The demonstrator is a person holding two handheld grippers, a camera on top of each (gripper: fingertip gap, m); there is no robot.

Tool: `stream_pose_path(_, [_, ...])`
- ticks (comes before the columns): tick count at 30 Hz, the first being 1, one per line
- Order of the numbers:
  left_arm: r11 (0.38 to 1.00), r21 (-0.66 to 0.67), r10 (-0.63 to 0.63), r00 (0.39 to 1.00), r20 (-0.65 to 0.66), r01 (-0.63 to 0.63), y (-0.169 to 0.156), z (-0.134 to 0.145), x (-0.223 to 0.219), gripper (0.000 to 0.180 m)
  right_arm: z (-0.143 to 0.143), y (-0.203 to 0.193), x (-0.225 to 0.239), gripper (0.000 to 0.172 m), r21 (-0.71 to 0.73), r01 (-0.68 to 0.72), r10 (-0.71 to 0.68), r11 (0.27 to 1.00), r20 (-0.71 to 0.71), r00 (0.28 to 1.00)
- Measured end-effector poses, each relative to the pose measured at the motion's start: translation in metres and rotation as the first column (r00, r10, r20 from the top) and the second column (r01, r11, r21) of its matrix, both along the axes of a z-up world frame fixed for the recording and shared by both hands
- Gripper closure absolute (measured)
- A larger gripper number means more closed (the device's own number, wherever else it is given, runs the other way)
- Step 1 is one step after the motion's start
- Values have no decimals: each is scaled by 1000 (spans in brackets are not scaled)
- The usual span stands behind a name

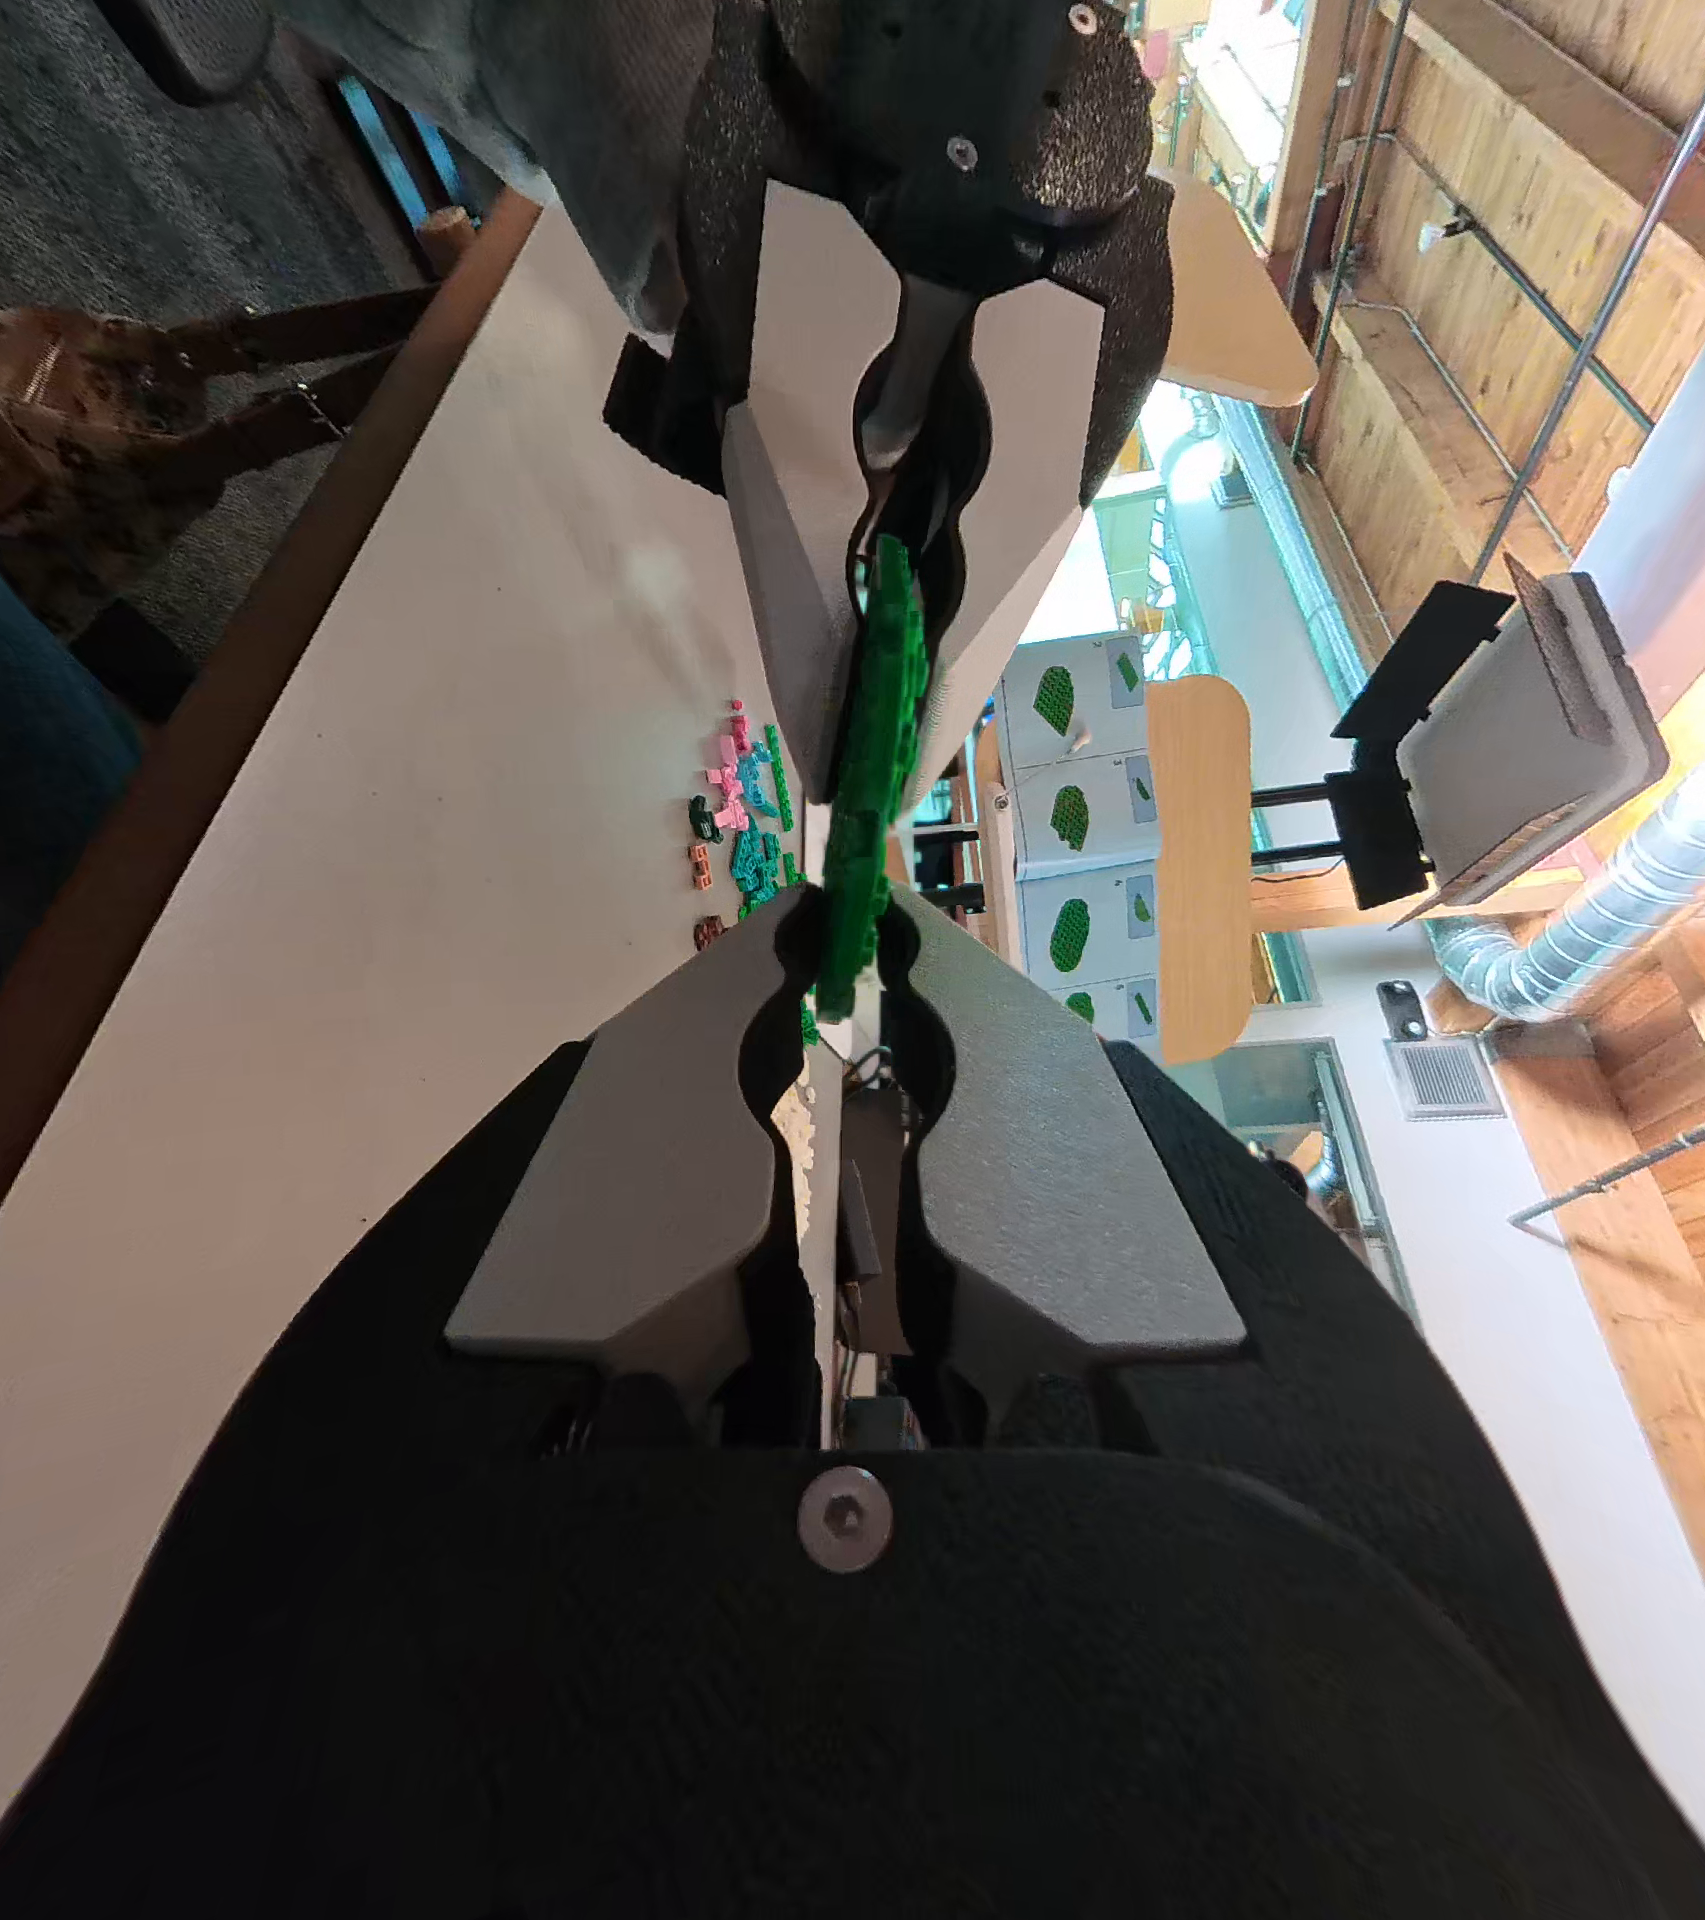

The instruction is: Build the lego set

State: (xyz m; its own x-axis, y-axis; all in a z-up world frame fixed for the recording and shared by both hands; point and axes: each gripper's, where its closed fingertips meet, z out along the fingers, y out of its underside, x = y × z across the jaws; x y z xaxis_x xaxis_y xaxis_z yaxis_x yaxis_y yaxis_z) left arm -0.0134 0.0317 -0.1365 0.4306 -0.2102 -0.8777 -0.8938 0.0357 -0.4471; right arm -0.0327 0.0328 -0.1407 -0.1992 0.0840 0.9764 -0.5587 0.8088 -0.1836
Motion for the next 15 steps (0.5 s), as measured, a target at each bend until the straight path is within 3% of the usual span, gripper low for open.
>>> stream_pose_path(11, [999, -24, 27, 999, 24, -26, 3, -3, -3, 175, -5, 4, -4, 159, -29, 18, -16, 999, 65, 998])
stream_pose_path(15, [990, 9, 140, 989, 50, -141, 8, -1, -27, 175, -21, 26, -22, 127, 36, 137, -140, 990, 121, 983])
